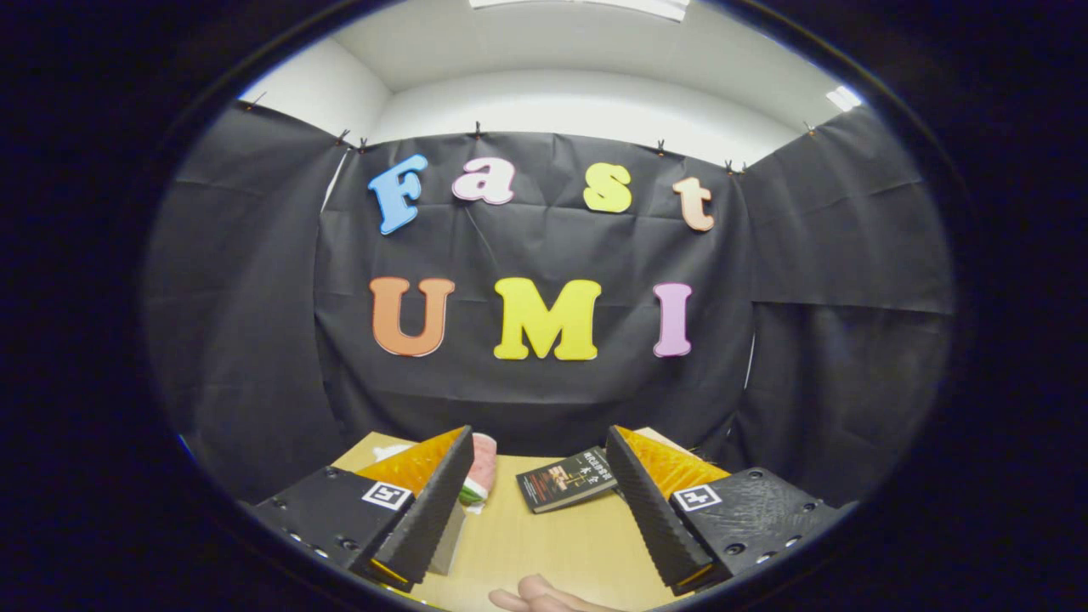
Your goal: Open the storage box then place both shoes into the box .Put the left shoe in first, then the right shoe, with the right side of both shoes facing outward in a uniform manner.
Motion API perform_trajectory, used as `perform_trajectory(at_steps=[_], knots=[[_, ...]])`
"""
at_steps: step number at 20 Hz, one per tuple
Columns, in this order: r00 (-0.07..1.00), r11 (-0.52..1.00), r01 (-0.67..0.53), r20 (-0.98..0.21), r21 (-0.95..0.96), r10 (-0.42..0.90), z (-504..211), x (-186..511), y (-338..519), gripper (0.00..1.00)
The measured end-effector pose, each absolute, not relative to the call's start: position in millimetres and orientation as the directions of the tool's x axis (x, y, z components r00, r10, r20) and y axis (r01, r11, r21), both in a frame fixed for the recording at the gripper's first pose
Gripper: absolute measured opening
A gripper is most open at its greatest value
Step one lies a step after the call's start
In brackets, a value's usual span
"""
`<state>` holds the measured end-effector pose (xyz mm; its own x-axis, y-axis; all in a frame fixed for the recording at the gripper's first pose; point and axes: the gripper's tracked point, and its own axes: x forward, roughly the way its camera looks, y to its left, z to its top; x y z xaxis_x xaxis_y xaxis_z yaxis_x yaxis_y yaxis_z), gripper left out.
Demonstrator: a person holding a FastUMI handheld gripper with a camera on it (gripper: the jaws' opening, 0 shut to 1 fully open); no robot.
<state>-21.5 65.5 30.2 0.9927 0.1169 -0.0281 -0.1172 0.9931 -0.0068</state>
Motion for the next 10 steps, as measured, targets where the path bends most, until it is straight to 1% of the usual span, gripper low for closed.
perform_trajectory(at_steps=[5, 10], knots=[[0.994, 0.995, -0.102, -0.045, -0.015, 0.101, 18, -18, 60, 0.96], [0.991, 0.993, -0.112, -0.069, -0.024, 0.11, 6, -14, 68, 0.96]])
